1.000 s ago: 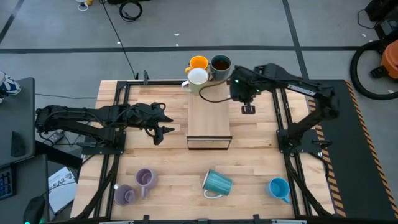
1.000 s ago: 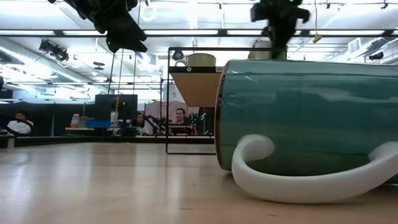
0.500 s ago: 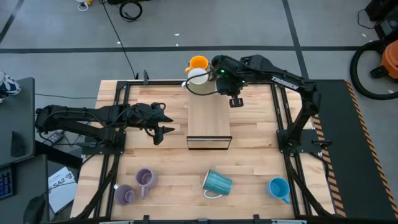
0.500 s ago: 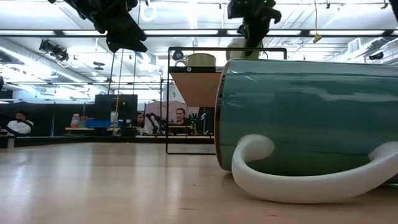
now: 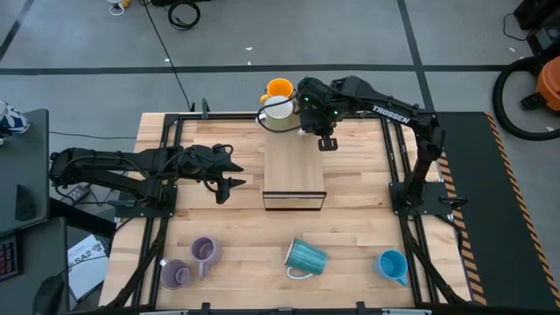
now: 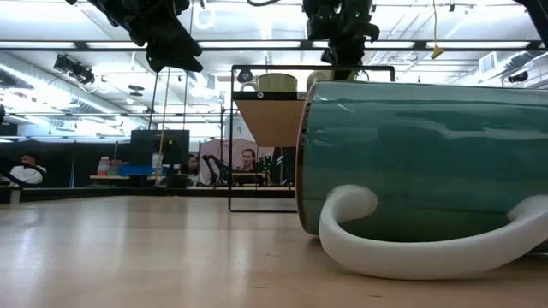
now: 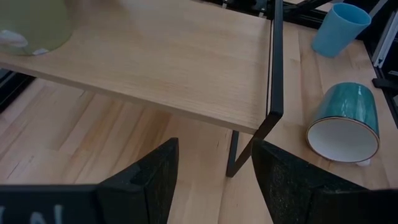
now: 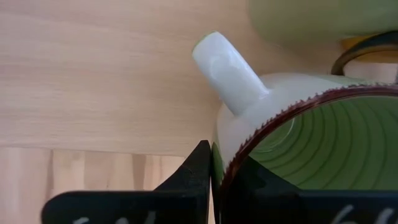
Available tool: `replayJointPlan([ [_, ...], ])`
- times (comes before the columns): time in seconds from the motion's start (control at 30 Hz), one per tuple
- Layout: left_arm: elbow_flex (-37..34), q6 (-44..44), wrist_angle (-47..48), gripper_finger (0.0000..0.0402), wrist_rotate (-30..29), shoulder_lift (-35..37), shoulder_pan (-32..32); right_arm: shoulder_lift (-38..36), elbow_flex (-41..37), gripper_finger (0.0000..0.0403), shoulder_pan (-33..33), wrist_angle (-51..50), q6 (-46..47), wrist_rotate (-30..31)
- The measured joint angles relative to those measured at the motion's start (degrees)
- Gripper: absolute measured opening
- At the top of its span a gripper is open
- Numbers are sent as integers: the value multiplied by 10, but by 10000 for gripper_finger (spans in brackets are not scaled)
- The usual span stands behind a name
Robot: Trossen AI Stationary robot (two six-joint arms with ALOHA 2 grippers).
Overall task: Place coffee mugs
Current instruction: Put the light green mug on the shelf
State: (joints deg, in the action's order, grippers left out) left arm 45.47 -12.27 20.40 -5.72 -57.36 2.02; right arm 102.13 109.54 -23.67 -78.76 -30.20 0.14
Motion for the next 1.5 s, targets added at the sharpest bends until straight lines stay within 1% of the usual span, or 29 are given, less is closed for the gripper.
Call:
replayJointPlan([
  [0.23, 0, 0, 1, 210, 0, 0, 0, 0, 0, 32, -6, 11, 8, -17],
  [0.43, 0, 0, 1, 210, 0, 0, 0, 0, 0, 32, -9, 23, 47, -20],
  [0.6, 0, 0, 0, 210, 0, 0, 0, 0, 0, 32, -18, 23, 103, -31],
  [0.77, 0, 0, 0, 210, 0, 0, 0, 0, -1, 32, -25, 33, 131, -34],
  [0.83, 0, 0, 0, 210, 0, 0, 0, -1, -10, 32, -25, 48, 131, -34],
  [1.1, 0, 0, 0, 210, 0, 0, 0, -1, -30, 32, -25, 53, 131, -34],
  [1.5, 0, 0, 0, 210, 0, 0, 0, -1, -31, 44, -25, 72, 129, -34],
])
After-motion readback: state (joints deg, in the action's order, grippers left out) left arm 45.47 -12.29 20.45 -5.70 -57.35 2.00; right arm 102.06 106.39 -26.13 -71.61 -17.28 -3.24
